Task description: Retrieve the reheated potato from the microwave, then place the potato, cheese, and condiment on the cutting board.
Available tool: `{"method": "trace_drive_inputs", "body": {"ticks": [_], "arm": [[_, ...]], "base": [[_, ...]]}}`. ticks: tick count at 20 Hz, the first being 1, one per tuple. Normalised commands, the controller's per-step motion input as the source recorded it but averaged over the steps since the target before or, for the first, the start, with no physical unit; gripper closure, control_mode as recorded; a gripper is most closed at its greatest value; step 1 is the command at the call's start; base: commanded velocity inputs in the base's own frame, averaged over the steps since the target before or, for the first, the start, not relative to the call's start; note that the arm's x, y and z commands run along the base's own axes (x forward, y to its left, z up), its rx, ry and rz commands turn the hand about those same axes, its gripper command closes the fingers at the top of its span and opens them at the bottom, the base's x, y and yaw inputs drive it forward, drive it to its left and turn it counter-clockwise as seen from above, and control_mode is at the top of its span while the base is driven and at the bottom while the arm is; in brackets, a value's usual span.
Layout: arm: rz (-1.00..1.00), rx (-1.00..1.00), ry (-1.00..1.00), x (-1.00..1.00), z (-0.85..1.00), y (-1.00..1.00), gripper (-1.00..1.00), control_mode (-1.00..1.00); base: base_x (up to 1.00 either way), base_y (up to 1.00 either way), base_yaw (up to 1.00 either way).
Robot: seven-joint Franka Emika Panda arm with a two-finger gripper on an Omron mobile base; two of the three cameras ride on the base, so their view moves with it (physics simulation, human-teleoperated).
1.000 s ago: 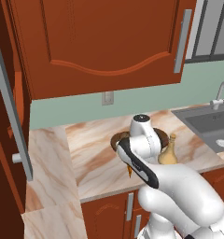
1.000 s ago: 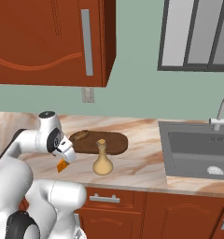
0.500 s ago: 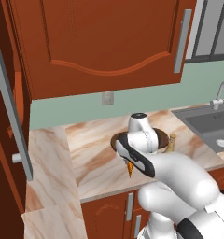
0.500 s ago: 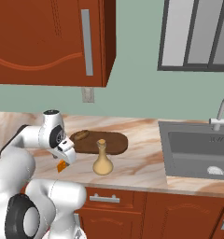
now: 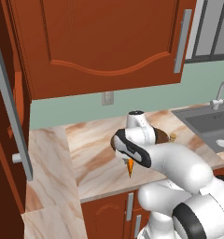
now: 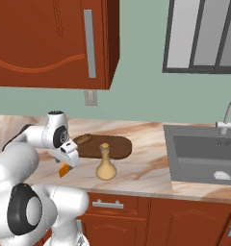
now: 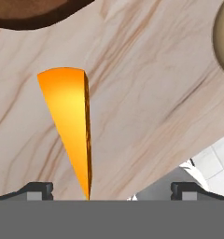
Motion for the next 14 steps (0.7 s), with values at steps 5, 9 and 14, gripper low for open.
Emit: {"method": "trace_drive_inputs", "body": {"ticks": [5,9,14], "arm": [[0.0,0.0,0.0,-0.01,-0.15,0.0,-1.0,-1.0],[0.0,0.0,0.0,-0.02,-0.19,0.0,-1.0,-1.0],[0.0,0.0,0.0,0.0,-0.15,0.0,-1.0,-1.0]], "base": [[0.0,0.0,0.0],[0.0,0.0,0.0],[0.0,0.0,0.0]]}}
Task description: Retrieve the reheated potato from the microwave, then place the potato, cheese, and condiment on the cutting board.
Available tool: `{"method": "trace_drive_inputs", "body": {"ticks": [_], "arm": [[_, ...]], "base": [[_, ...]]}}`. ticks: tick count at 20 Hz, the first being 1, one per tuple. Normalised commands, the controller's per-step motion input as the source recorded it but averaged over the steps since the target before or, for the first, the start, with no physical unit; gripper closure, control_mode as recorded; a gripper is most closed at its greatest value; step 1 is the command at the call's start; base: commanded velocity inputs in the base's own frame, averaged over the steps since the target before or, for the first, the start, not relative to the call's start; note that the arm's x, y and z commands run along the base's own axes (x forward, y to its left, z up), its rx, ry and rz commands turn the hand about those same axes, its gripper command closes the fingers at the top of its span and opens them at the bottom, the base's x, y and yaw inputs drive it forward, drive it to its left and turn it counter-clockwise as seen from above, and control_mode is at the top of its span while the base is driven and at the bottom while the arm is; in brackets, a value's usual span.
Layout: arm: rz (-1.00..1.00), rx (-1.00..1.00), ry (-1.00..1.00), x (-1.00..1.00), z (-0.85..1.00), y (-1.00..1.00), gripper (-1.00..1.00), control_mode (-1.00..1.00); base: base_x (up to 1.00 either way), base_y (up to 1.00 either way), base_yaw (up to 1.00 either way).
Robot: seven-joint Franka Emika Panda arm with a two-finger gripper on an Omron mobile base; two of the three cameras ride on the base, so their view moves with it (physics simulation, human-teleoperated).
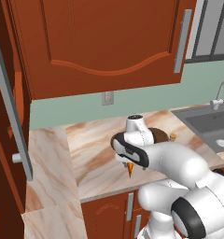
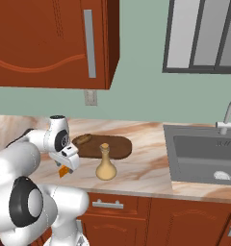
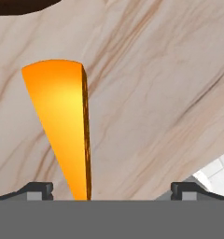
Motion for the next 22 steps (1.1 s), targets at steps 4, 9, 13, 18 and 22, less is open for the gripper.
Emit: {"method": "trace_drive_inputs", "body": {"ticks": [4,9,13,18,22], "arm": [[0.0,0.0,-0.02,0.0,-0.08,0.0,-1.0,-1.0],[0.0,0.0,-0.05,0.01,-0.07,0.0,-1.0,-1.0],[0.0,0.0,-0.07,0.05,-0.03,0.0,-1.0,-1.0],[0.0,0.0,-0.02,0.2,-0.11,0.0,-1.0,-1.0],[0.0,0.0,0.0,0.27,-0.14,0.0,-1.0,-1.0]], "base": [[0.0,0.0,0.0],[0.0,0.0,0.0],[0.0,0.0,0.0],[0.0,0.0,0.0],[0.0,0.0,0.0]]}}
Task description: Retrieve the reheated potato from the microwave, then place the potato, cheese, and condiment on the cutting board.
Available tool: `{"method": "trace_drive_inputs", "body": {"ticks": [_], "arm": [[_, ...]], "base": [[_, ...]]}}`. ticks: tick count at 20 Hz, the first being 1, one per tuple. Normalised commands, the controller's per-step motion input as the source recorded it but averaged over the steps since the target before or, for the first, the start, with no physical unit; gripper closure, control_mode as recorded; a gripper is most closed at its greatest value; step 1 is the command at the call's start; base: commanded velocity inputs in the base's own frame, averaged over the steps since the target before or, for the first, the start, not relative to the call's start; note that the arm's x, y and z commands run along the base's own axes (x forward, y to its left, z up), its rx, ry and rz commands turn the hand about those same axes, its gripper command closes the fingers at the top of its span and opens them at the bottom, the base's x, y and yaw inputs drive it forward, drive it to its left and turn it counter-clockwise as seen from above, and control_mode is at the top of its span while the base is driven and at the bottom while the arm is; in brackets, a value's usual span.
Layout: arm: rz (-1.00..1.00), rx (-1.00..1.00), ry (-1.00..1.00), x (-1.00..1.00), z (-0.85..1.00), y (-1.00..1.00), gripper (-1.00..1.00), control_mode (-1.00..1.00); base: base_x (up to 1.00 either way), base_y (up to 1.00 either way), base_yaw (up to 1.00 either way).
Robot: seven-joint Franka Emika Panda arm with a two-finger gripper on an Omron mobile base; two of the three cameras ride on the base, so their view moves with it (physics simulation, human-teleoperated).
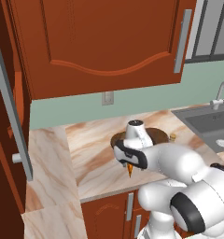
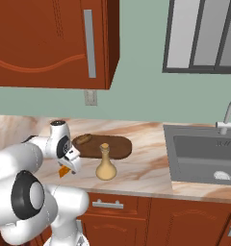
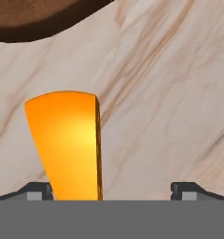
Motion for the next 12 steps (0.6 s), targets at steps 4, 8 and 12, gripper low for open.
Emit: {"method": "trace_drive_inputs", "body": {"ticks": [4,8,12], "arm": [[0.0,0.0,0.0,0.3,-0.16,0.0,-1.0,-1.0],[0.0,0.0,0.0,0.2,-0.09,0.05,-1.0,-1.0],[0.0,0.0,0.0,0.13,-0.09,0.07,-1.0,-1.0]], "base": [[0.0,0.0,0.0],[0.0,0.0,0.0],[0.0,0.0,0.0]]}}
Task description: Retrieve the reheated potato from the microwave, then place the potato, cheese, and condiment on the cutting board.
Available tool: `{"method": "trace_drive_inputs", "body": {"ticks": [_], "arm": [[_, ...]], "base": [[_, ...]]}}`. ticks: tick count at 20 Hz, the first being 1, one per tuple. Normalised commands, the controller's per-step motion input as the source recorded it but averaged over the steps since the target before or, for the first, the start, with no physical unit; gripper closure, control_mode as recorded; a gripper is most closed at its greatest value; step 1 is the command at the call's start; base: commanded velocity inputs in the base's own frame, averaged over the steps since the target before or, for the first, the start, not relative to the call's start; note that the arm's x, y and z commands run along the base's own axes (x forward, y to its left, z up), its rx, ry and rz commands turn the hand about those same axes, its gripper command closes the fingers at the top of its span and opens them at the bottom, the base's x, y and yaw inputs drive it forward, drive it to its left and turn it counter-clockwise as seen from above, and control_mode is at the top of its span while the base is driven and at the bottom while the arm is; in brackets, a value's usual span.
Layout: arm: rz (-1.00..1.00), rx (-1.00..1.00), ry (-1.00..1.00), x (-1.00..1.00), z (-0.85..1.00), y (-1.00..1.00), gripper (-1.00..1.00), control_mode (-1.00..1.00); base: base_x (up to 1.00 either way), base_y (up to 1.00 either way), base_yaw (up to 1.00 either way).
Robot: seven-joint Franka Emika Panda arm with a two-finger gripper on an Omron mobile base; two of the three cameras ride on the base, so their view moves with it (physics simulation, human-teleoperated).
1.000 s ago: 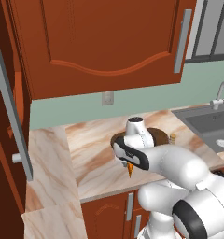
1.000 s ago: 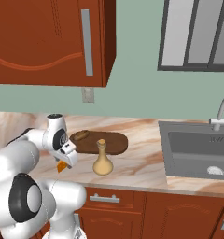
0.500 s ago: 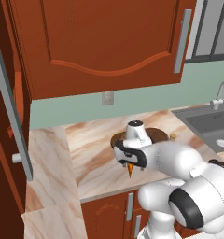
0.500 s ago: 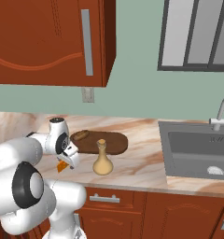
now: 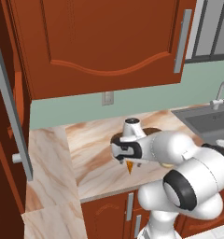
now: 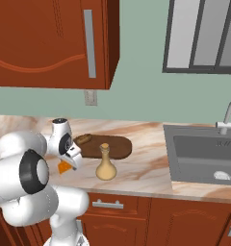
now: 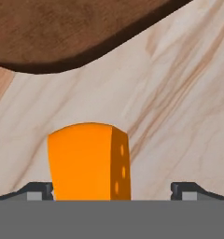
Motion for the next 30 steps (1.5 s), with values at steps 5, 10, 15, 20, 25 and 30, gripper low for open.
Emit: {"method": "trace_drive_inputs", "body": {"ticks": [5,10,15,20,25,30], "arm": [[-0.02,0.0,0.0,0.04,-0.14,0.06,-1.0,-1.0],[-0.05,0.0,0.0,-0.17,-0.23,0.0,1.0,-1.0],[-0.07,0.0,0.0,-0.21,-0.23,-0.02,1.0,-1.0],[-0.08,0.0,0.0,-0.23,-0.2,-0.1,1.0,-1.0],[-0.08,0.0,-0.02,-0.26,-0.05,-0.15,1.0,-1.0],[-0.11,0.0,-0.08,-0.28,0.0,-0.22,1.0,-1.0]], "base": [[0.0,0.0,0.0],[0.0,0.0,0.0],[0.0,0.0,0.0],[0.0,0.0,0.0],[0.0,0.0,0.0],[0.0,0.0,0.0]]}}
